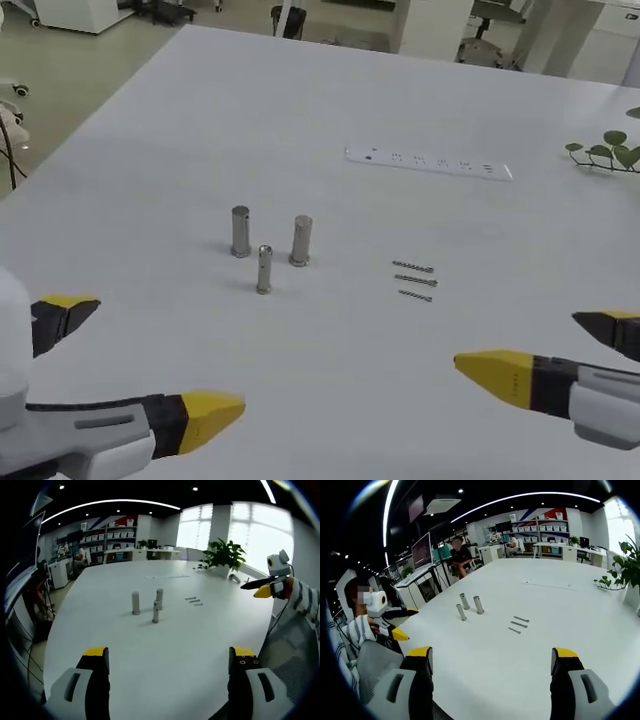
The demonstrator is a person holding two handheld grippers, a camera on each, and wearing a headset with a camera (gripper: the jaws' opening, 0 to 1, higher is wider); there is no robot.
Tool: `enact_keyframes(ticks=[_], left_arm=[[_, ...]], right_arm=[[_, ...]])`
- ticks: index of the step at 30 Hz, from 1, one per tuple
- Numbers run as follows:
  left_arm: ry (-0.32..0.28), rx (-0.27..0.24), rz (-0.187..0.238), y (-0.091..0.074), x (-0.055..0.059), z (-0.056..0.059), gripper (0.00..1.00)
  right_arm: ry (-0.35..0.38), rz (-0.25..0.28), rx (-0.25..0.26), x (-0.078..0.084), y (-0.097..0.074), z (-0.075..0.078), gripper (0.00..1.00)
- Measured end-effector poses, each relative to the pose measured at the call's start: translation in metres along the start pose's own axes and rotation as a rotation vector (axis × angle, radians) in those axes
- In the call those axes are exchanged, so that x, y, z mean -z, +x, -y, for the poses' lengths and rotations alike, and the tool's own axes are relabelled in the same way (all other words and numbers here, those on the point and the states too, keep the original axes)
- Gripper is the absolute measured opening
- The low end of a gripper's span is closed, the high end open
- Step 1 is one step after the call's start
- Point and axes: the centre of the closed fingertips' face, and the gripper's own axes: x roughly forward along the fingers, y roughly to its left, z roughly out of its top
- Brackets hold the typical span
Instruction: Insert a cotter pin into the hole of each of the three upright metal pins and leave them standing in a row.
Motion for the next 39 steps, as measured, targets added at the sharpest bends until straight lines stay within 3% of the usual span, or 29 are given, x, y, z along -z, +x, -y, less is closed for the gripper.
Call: enact_keyframes(ticks=[3,5,7,10,19,23,26,34,39], left_arm=[[0.033,0.002,0.002,0.0,0.002,0.001,0.99],[0.03,0.024,-0.039,0.002,0.012,0.001,0.99],[0.022,0.041,-0.048,0.004,0.015,0.003,0.99],[0.017,0.071,-0.026,0.004,0.015,0.008,0.99],[0.038,0.071,0.014,0.008,0.003,0.006,0.99],[0.033,0.057,0.019,0.01,-0.002,0.001,0.99],[0.044,0.048,0.046,0.012,-0.01,-0.004,0.99],[0.016,0.041,0.106,0.012,-0.024,-0.007,0.94],[0.016,0.037,0.112,0.013,-0.027,-0.01,0.95]], right_arm=[[0.0,-0.002,0.0,0.0,0.0,0.0,0.97],[0.002,-0.004,0.001,0.001,0.0,0.001,0.97],[0.004,-0.005,0.003,0.002,0.0,0.002,0.97],[0.012,-0.005,0.007,0.003,0.0,0.005,0.97],[0.021,-0.011,0.009,0.005,0.001,0.009,0.97],[0.027,-0.015,0.01,0.007,0.001,0.01,0.97],[0.03,-0.019,0.01,0.008,0.002,0.011,0.97],[0.039,-0.014,0.016,0.007,0.003,0.014,0.97],[0.034,-0.02,0.017,0.006,0.003,0.015,0.97]])
